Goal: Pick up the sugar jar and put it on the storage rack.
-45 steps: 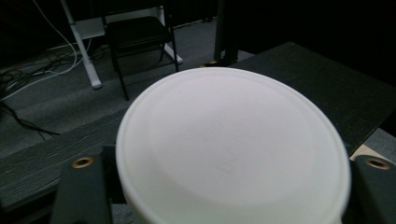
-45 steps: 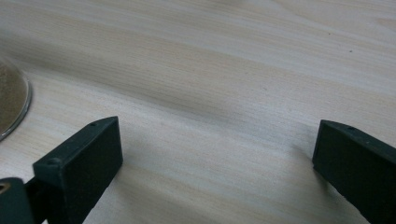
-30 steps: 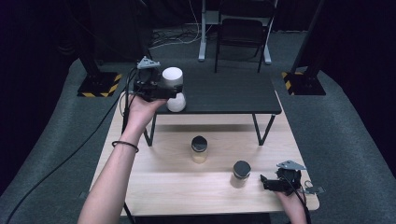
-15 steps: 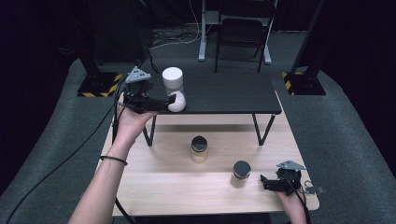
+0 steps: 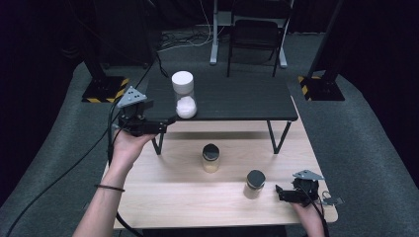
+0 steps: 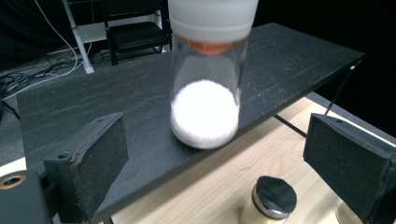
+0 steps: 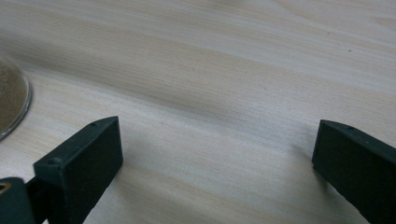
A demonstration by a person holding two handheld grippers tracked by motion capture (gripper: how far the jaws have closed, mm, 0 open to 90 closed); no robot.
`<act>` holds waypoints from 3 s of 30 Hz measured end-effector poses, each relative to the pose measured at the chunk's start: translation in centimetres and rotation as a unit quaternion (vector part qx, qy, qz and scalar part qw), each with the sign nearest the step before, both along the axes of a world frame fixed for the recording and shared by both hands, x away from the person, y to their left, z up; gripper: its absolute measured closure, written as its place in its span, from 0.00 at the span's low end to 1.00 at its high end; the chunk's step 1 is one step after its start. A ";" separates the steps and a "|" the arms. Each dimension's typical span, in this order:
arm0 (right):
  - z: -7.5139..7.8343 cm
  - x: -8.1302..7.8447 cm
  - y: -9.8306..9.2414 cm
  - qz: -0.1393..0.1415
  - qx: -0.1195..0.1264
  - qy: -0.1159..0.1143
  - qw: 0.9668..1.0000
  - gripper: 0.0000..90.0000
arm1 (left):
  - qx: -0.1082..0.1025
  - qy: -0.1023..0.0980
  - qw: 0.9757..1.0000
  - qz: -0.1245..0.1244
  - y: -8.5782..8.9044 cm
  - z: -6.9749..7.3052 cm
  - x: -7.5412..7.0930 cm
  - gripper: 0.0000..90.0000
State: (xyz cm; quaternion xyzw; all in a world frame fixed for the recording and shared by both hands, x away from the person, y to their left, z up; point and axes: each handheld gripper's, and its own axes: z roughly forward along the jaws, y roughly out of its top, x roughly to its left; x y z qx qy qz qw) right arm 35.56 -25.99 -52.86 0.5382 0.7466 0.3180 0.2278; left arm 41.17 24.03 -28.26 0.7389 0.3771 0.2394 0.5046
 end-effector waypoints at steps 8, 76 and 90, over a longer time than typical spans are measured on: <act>0.0 0.0 0.0 0.000 0.000 0.000 1.000 0.01 | -0.004 0.000 1.000 0.001 1.0 -1.9 -1.7 0.06; 0.0 0.1 0.0 -0.003 0.000 0.000 1.000 0.01 | -0.002 0.060 0.997 0.044 5.9 -21.5 -7.3 0.07; 0.0 0.0 0.0 -0.004 0.000 0.000 1.000 0.01 | 0.009 0.112 0.991 0.069 7.2 -23.7 -6.4 0.08</act>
